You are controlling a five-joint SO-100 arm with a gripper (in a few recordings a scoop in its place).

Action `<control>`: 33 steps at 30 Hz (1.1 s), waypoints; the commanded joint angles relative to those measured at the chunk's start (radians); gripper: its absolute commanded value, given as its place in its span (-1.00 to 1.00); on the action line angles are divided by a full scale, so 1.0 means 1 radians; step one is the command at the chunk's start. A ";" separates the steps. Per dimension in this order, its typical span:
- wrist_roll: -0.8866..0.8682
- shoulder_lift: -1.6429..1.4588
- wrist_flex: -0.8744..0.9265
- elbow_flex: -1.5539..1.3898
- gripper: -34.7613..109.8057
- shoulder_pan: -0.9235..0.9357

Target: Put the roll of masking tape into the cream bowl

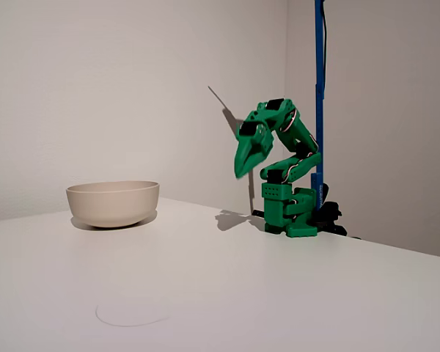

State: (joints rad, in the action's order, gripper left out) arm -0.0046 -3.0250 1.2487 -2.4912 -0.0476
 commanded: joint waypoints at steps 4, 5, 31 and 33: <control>-0.003 -0.189 -0.008 -0.222 -0.64 -0.017; 0.002 -0.233 0.008 -0.252 -0.64 -0.017; -0.006 -0.365 0.138 -0.422 -0.55 0.008; -0.006 -0.365 0.138 -0.422 -0.50 0.008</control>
State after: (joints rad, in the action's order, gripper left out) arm -0.0031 -3.3840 1.3729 -2.9069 -0.0353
